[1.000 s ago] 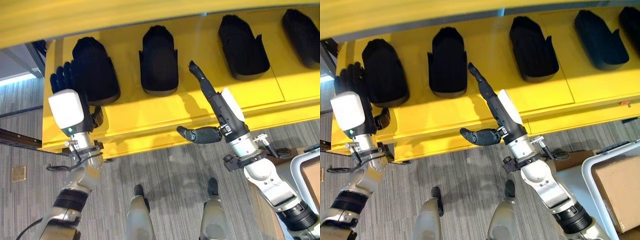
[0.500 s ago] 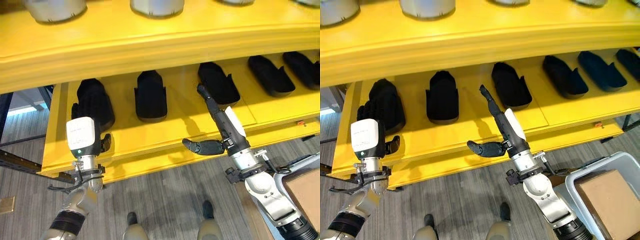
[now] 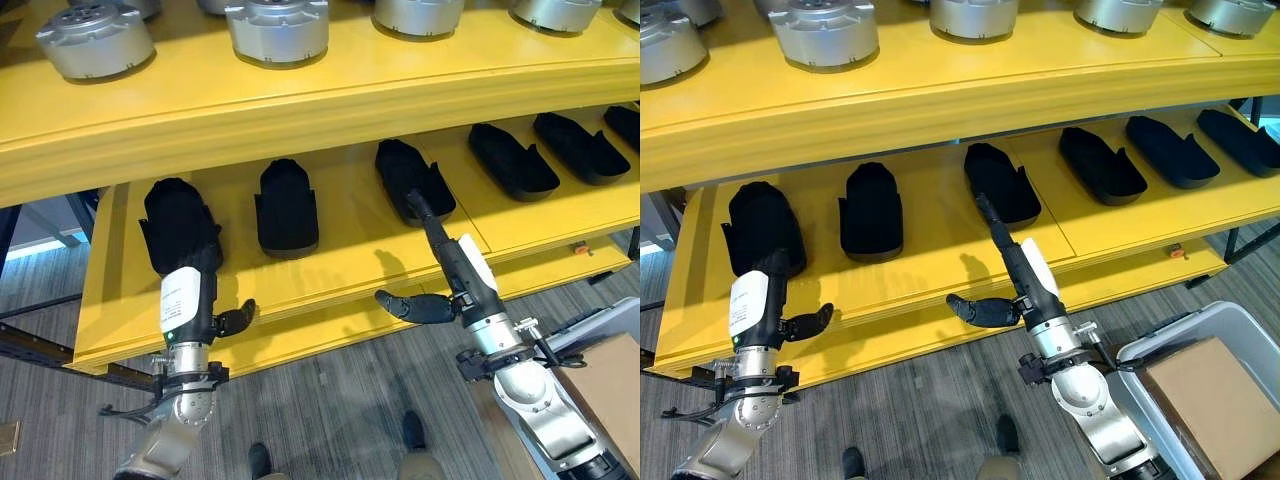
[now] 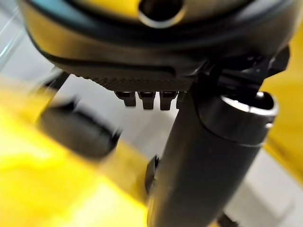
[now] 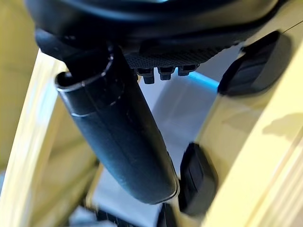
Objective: Move parts from the plastic box to the shelf.
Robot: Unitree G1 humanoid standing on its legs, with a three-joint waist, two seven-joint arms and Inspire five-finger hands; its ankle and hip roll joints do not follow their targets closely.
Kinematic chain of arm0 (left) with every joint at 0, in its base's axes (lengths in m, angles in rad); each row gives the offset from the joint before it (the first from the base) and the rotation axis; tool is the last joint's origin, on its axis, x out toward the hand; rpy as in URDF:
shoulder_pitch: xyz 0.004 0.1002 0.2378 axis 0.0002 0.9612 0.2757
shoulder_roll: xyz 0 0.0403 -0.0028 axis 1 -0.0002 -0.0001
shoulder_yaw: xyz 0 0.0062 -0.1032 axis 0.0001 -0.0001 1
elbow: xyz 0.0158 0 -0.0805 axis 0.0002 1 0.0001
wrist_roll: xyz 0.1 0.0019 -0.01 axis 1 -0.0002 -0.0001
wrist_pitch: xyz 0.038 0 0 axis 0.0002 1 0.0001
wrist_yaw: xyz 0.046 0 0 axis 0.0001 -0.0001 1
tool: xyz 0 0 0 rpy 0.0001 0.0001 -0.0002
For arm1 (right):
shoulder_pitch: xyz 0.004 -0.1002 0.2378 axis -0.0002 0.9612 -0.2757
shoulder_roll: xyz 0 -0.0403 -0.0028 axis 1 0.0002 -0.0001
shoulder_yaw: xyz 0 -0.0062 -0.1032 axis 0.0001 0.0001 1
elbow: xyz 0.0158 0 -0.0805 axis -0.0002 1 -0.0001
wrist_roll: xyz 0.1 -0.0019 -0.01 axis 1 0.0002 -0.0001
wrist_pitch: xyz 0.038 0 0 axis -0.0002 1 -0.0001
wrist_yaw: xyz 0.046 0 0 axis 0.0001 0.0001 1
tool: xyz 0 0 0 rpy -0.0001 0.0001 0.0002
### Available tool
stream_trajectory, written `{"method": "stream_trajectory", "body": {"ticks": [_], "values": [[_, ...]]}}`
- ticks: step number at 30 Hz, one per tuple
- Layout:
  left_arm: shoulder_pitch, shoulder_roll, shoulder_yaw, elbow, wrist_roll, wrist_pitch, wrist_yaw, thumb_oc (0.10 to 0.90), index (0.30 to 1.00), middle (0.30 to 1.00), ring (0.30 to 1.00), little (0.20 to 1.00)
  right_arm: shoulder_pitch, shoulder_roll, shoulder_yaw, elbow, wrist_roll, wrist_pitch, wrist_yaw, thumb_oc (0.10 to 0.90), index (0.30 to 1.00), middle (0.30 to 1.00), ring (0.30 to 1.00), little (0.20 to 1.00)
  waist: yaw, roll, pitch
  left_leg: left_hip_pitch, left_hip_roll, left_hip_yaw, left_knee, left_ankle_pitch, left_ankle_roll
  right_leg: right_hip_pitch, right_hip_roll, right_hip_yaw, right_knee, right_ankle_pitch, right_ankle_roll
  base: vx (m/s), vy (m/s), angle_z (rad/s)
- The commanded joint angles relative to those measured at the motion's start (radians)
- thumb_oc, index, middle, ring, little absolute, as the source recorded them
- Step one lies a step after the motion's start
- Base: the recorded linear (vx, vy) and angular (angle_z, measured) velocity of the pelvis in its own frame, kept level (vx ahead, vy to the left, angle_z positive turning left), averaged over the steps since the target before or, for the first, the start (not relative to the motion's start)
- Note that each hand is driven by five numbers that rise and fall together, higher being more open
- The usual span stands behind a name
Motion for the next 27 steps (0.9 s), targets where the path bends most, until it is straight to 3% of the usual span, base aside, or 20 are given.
{"method": "stream_trajectory", "body": {"ticks": [1, 4, 13, 16, 21, 27], "values": [[0.0, 0.022, 0.073, -0.105, -0.284, -0.128, -0.228, 0.9, 1.0, 1.0, 1.0, 1.0, 0.001, -0.001, -0.15, -0.074, 0.154, -0.089, -0.002, 0.9, 1.0, 1.0, 1.0, 1.0, 0.015, 0.006, -0.052, -0.001, 0.004, -0.001, 0.002, -0.064, 0.068, 0.054, -0.011, -0.113, 0.027, -0.102, -0.015, 0.0, 0.0, 0.0], [0.068, 0.002, 0.074, -0.132, -0.419, -0.164, -0.358, 0.9, 1.0, 1.0, 1.0, 1.0, 0.055, 0.021, -0.196, -0.053, 0.224, -0.087, 0.046, 0.9, 1.0, 1.0, 1.0, 1.0, 0.015, 0.009, -0.051, 0.013, 0.0, 0.003, 0.008, -0.071, 0.075, 0.063, -0.014, -0.115, 0.037, -0.105, -0.013, 0.03, 0.017, -0.01], [0.043, 0.007, 0.071, -0.132, -0.488, -0.152, -0.367, 0.9, 1.0, 1.0, 1.0, 1.0, 0.05, 0.041, -0.198, -0.027, 0.178, -0.147, 0.101, 0.9, 1.0, 1.0, 1.0, 1.0, 0.023, 0.007, -0.067, 0.039, -0.016, -0.005, 0.007, -0.086, 0.088, 0.091, -0.024, -0.137, 0.042, -0.106, -0.009, 0.05, 0.0, 0.01], [0.023, 0.009, 0.052, -0.137, -0.494, -0.134, -0.372, 0.9, 1.0, 1.0, 1.0, 1.0, -0.019, 0.032, -0.143, -0.024, 0.161, -0.147, 0.121, 0.9, 1.0, 1.0, 1.0, 1.0, 0.042, 0.005, -0.068, 0.04, -0.019, -0.02, 0.009, -0.088, 0.089, 0.1, -0.026, -0.15, 0.037, -0.103, -0.011, 0.04, -0.032, 0.07], [0.012, 0.001, 0.017, -0.138, -0.518, -0.104, -0.4, 0.9, 1.0, 1.0, 1.0, 1.0, -0.188, 0.019, 0.005, -0.015, 0.105, -0.119, 0.092, 0.9, 1.0, 1.0, 1.0, 1.0, 0.107, 0.002, -0.073, 0.038, -0.019, -0.05, 0.004, -0.083, 0.085, 0.121, -0.025, -0.19, 0.029, -0.106, -0.014, 0.04, -0.056, 0.17], [-0.003, 0.005, -0.013, -0.119, -0.519, -0.085, -0.434, 0.9, 1.0, 1.0, 1.0, 1.0, -0.35, 0.029, 0.115, 0.024, 0.067, -0.037, 0.093, 0.9, 1.0, 1.0, 1.0, 1.0, 0.167, -0.005, -0.075, 0.03, -0.012, -0.077, 0.0, -0.072, 0.076, 0.146, -0.023, -0.23, 0.022, -0.11, -0.016, 0.02, -0.046, 0.27]]}}
